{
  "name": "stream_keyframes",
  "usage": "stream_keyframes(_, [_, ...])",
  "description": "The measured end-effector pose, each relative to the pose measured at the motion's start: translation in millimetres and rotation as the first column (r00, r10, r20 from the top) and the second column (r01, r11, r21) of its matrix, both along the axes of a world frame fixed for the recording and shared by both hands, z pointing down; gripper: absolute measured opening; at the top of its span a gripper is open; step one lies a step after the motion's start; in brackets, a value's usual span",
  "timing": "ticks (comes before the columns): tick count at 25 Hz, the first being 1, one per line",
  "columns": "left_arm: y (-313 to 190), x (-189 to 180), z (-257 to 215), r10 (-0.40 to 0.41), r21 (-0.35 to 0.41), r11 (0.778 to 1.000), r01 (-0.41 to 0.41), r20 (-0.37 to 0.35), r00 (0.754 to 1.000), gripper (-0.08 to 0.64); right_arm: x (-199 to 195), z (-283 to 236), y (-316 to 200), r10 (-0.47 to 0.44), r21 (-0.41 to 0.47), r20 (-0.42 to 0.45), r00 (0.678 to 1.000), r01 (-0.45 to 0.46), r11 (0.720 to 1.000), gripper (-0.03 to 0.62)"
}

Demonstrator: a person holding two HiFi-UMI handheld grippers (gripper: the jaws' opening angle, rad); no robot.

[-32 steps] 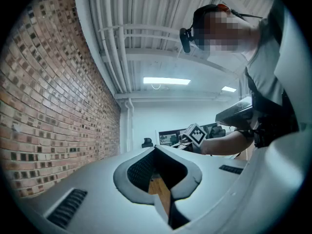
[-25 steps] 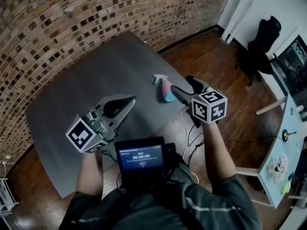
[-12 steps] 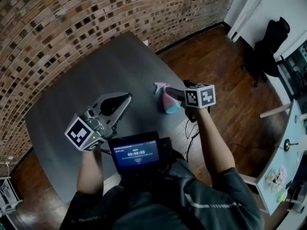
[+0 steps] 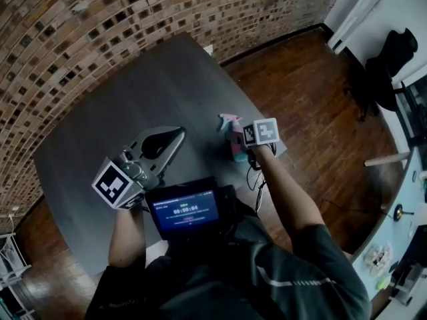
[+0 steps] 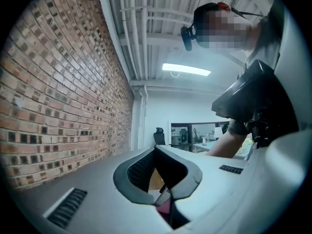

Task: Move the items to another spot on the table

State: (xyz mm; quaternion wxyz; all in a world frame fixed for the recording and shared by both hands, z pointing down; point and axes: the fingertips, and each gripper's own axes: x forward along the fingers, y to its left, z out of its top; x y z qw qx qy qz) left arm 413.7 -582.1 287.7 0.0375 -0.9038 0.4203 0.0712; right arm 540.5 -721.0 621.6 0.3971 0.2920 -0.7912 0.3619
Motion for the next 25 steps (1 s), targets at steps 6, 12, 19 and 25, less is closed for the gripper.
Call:
stream_keyframes(6, [-6.3, -5.1, 6.9, -0.021, -0.013, 1.0, 0.021, -0.01, 1.0, -0.003, 7.1, 44.1, 2.7, -0.027, -0.071, -0.113, 0.993, 0.019, 0.997, 0.515])
stream_keyframes(12, [-8.2, -8.2, 9.9, -0.036, -0.021, 0.999, 0.035, -0.014, 0.999, -0.003, 5.4, 63.0, 10.9, -0.035, -0.135, -0.139, 0.99, 0.016, 0.991, 0.454])
stream_keyframes(19, [-13.7, -4.9, -6.8, -0.006, 0.007, 1.0, 0.006, 0.026, 1.0, -0.004, 2.0, 62.9, 14.1, -0.034, -0.142, -0.115, 0.993, 0.017, 0.99, 0.412])
stream_keyframes(25, [-10.2, -0.4, -48.4, 0.047, 0.082, 0.995, -0.055, 0.097, 0.994, -0.003, 3.6, 62.2, 14.7, -0.036, -0.151, -0.094, 0.995, 0.022, 0.988, 0.407])
